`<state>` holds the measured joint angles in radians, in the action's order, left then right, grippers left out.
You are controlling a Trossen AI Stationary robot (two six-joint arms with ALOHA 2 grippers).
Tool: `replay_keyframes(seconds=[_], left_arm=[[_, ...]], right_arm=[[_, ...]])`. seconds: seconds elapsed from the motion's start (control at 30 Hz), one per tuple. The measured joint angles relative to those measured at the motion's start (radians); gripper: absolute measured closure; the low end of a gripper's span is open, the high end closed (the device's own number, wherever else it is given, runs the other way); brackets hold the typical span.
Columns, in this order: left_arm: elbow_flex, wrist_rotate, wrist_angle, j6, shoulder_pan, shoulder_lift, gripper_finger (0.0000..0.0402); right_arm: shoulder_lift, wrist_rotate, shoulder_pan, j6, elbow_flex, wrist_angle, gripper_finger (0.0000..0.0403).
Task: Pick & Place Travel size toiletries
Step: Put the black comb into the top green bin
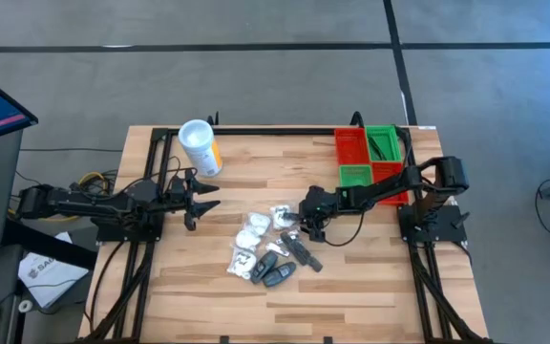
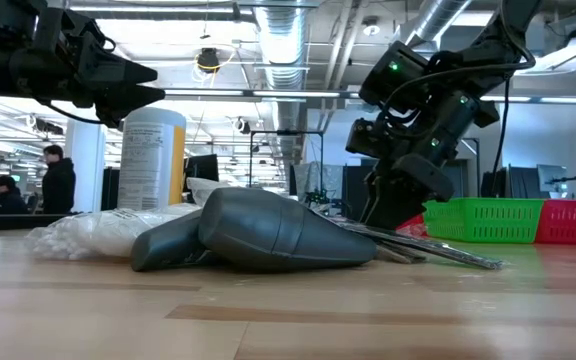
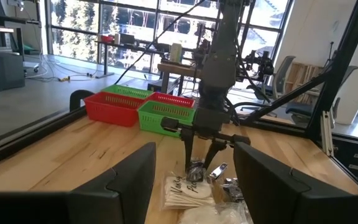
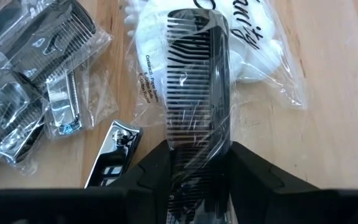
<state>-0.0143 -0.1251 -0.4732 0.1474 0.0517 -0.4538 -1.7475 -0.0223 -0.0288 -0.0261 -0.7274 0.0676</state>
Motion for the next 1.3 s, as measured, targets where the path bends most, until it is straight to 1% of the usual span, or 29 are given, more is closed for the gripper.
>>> replay_keyframes(seconds=[0.13, 0.2, 0.33, 0.37, 0.77, 1.07, 1.2, 1.3], left_arm=[[0.000, 0.000, 0.000, 0.000, 0.000, 0.000, 0.0192], [0.000, 0.000, 0.000, 0.000, 0.000, 0.000, 0.0192], [0.000, 0.000, 0.000, 0.000, 0.000, 0.000, 0.0192], [0.000, 0.000, 0.000, 0.000, 0.000, 0.000, 0.0192], [0.000, 0.000, 0.000, 0.000, 0.000, 0.000, 0.0192], [0.000, 0.000, 0.000, 0.000, 0.000, 0.000, 0.0192], [0.000, 0.000, 0.000, 0.000, 0.000, 0.000, 0.0192], [0.000, 0.000, 0.000, 0.000, 0.000, 0.000, 0.0192]], right_arm=[[-0.001, 0.000, 0.000, 0.005, -0.009, -0.011, 0.0266], [-0.002, 0.003, 0.000, 0.008, -0.019, -0.023, 0.0262], [-0.004, 0.023, -0.001, -0.003, -0.043, -0.064, 0.0289], [-0.004, 0.023, -0.001, -0.010, -0.051, -0.079, 0.0291], [-0.004, 0.026, -0.009, -0.031, -0.152, -0.256, 0.0288], [-0.003, 0.026, -0.054, -0.056, -0.226, -0.363, 0.0290], [0.032, 0.026, -0.081, -0.063, -0.238, -0.386, 0.0289], [0.088, 0.025, -0.098, -0.062, -0.237, -0.408, 0.0287]])
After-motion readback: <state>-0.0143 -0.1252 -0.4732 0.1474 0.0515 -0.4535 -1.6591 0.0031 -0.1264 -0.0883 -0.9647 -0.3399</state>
